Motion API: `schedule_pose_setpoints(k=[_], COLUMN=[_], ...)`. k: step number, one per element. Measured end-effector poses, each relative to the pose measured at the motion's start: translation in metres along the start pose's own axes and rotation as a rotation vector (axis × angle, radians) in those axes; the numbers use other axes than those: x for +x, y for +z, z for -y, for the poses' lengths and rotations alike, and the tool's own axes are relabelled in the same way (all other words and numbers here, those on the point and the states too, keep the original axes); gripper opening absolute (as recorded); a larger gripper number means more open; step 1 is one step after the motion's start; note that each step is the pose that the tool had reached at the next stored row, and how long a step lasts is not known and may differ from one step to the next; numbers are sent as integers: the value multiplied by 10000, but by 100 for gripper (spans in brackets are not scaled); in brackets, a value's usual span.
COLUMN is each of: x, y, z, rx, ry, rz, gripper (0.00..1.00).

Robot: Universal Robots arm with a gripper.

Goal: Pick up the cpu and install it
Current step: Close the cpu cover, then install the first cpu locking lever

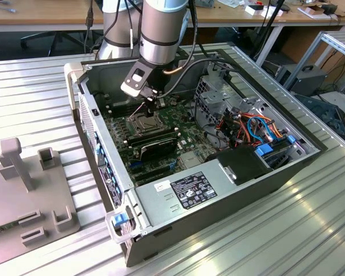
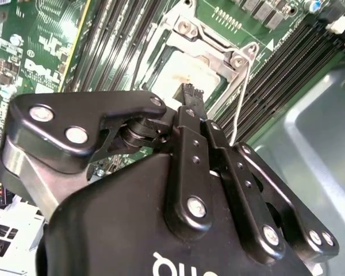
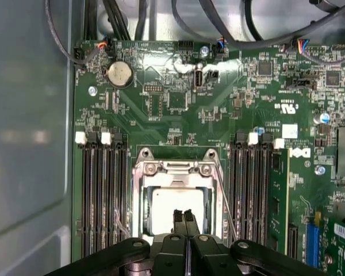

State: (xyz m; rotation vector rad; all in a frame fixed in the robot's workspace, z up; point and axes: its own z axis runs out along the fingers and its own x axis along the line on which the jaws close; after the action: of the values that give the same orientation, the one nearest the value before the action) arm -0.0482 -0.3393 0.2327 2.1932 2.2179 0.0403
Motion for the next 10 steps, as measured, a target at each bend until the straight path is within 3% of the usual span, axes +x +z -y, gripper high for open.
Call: schedule_pose_setpoints(k=[10], x=[-30], y=[2], z=[0], rx=[0], ry=[0], rz=[1], gripper=[11])
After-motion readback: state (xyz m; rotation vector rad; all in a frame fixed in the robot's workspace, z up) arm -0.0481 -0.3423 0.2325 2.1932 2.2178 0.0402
